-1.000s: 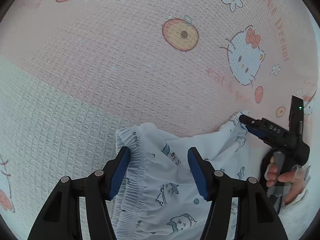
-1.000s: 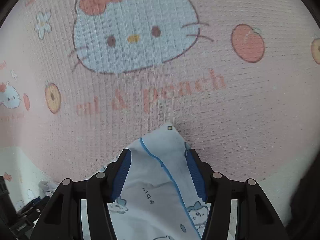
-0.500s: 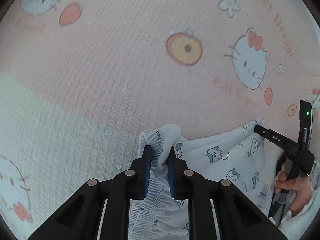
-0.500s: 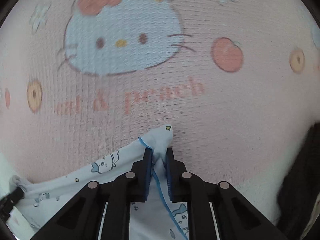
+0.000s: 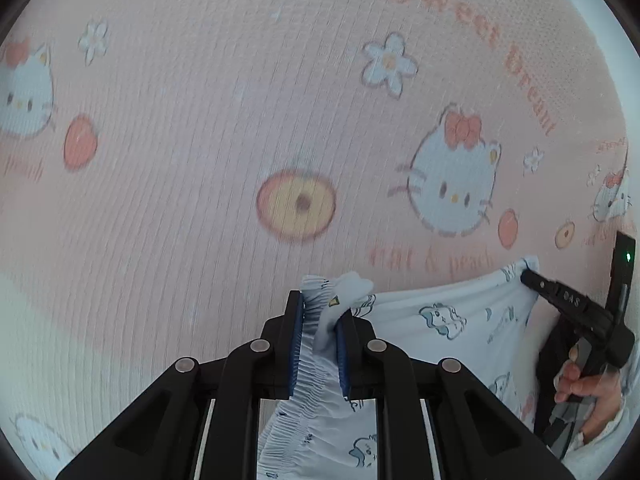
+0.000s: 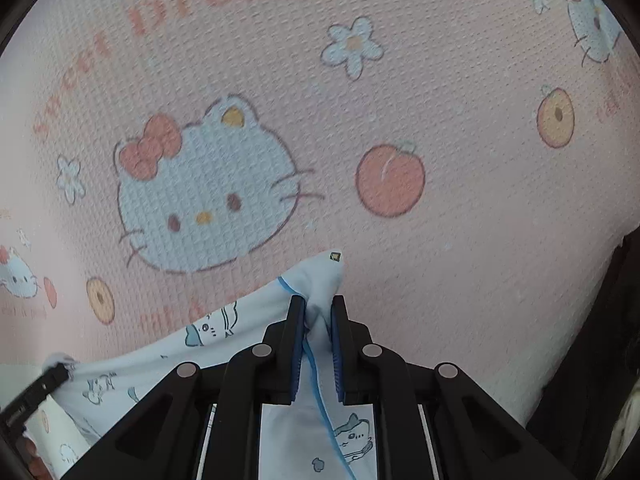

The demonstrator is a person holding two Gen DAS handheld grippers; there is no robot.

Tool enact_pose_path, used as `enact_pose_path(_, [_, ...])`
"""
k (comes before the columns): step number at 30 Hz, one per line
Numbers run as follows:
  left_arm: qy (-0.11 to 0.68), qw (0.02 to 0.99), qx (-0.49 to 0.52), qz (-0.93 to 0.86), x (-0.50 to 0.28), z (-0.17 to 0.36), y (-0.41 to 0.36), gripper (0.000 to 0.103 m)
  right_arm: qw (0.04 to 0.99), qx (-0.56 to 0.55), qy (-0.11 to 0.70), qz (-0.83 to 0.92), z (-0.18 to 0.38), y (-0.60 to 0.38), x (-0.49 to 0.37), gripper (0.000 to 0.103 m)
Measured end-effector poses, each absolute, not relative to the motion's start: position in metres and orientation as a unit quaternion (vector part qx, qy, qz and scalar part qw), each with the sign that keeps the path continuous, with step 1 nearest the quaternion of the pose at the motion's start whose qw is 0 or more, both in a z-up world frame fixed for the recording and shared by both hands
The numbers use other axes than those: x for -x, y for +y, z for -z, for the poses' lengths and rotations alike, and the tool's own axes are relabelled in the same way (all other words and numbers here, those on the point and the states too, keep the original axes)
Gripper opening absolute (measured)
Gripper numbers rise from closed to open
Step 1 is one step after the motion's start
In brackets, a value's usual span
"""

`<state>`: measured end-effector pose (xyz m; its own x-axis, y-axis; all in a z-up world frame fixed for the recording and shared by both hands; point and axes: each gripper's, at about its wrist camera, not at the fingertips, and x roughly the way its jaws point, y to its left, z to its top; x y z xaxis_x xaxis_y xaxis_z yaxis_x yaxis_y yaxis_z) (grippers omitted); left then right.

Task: Fold clothes
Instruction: 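Grasp the elastic waistband with the left gripper while the right gripper pinches the blue-piped edge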

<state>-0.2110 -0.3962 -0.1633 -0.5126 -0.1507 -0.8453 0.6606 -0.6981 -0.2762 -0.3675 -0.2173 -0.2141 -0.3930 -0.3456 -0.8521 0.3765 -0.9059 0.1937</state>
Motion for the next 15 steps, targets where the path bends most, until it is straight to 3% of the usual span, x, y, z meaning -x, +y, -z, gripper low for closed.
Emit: enact_pose_path(15, [0.331,0.298,-0.398,0.802,0.24,0.183,-0.439,0.013,0.225,-0.521,-0.015,0.823,0.207,-0.237,0.425,0.01])
